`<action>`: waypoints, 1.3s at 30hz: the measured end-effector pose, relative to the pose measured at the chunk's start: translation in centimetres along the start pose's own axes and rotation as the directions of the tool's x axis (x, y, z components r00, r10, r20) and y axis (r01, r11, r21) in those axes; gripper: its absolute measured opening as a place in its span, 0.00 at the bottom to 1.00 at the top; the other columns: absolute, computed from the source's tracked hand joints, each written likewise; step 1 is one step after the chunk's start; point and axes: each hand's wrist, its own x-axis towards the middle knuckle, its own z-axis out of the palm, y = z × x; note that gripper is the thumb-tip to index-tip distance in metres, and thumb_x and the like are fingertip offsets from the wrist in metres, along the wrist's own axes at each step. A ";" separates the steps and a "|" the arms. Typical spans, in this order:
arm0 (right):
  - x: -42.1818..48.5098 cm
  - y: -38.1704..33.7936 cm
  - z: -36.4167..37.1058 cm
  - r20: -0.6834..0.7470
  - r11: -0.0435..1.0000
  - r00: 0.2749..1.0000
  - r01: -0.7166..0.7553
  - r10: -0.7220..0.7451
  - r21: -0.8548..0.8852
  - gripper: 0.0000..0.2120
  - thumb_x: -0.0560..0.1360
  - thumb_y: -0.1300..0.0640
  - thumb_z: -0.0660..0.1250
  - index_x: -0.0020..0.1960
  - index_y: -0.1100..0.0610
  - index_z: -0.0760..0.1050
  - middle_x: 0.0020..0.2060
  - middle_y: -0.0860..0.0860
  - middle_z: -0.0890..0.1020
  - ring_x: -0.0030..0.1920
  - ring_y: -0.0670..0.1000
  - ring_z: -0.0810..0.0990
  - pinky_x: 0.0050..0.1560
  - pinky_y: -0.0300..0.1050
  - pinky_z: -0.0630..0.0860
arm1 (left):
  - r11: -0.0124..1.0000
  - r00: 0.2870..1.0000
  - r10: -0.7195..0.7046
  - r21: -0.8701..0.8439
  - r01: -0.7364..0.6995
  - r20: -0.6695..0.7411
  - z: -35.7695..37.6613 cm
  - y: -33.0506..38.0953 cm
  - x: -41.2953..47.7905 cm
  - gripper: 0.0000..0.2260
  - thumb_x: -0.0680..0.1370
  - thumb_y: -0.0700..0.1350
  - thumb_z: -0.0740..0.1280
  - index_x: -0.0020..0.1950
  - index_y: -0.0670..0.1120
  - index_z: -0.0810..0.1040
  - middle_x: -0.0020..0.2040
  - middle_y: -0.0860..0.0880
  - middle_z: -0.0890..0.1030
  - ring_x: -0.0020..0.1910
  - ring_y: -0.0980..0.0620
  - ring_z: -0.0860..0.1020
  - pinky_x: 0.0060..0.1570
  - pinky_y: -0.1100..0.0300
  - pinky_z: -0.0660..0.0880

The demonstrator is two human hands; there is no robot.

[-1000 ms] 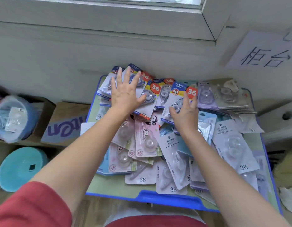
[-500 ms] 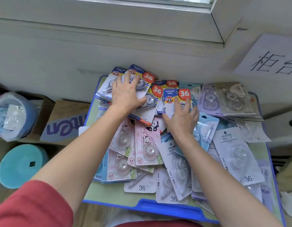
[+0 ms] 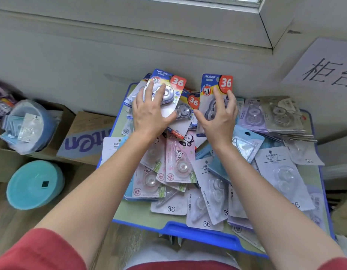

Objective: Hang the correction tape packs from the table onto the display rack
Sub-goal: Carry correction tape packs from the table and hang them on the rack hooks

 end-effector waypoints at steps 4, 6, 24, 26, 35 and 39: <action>-0.7 -0.7 -0.3 -0.008 1.000 1.000 -0.001 0.000 -0.005 0.34 0.70 0.45 0.72 0.72 0.51 0.66 0.72 0.59 0.61 0.71 0.59 0.59 0.67 0.55 0.63 | 0.999 0.999 -0.017 -0.044 0.016 -0.030 -0.4 -0.7 -1.6 0.34 0.73 0.59 0.68 0.76 0.53 0.62 0.78 0.48 0.57 0.74 0.43 0.57 0.70 0.48 0.55; -1.8 -0.7 -0.7 -0.016 0.998 1.000 -0.028 0.027 -0.053 0.34 0.71 0.45 0.72 0.73 0.51 0.65 0.72 0.58 0.60 0.71 0.59 0.59 0.66 0.55 0.63 | 0.999 1.000 0.000 -0.045 -0.001 -0.026 -0.4 -0.8 -2.2 0.34 0.73 0.58 0.68 0.76 0.53 0.61 0.78 0.48 0.56 0.74 0.43 0.57 0.69 0.48 0.55; -29.4 0.4 -6.5 -0.527 0.712 0.695 -0.667 0.489 -0.218 0.31 0.70 0.46 0.72 0.71 0.50 0.68 0.71 0.57 0.63 0.69 0.62 0.62 0.61 0.58 0.64 | 0.705 0.711 0.686 -0.384 -0.596 0.156 1.0 4.0 -18.9 0.34 0.74 0.59 0.67 0.76 0.52 0.60 0.77 0.48 0.58 0.75 0.41 0.56 0.70 0.46 0.55; -33.4 0.6 -7.6 -0.585 0.654 0.608 -0.738 0.537 -0.166 0.31 0.70 0.47 0.73 0.71 0.50 0.69 0.70 0.57 0.65 0.68 0.61 0.62 0.61 0.58 0.64 | 0.649 0.647 0.744 -0.402 -0.645 0.164 1.3 5.2 -22.0 0.34 0.74 0.60 0.67 0.77 0.52 0.59 0.77 0.48 0.58 0.75 0.41 0.56 0.70 0.46 0.55; -51.3 1.2 -12.7 -0.732 0.443 0.268 -0.895 0.626 0.052 0.31 0.69 0.48 0.74 0.69 0.54 0.71 0.69 0.59 0.66 0.66 0.62 0.65 0.64 0.56 0.64 | 0.390 0.307 0.920 -0.505 -0.770 0.243 2.0 9.2 -38.8 0.35 0.73 0.58 0.68 0.77 0.51 0.59 0.77 0.45 0.59 0.74 0.39 0.58 0.68 0.45 0.57; -60.5 1.6 -16.1 -0.770 0.381 0.150 -0.916 0.621 0.129 0.31 0.68 0.49 0.75 0.69 0.55 0.72 0.68 0.59 0.67 0.65 0.62 0.66 0.63 0.51 0.60 | 0.304 0.221 0.952 -0.551 -0.777 0.213 1.2 11.5 -47.6 0.34 0.73 0.56 0.69 0.75 0.49 0.63 0.75 0.42 0.63 0.73 0.37 0.61 0.66 0.46 0.60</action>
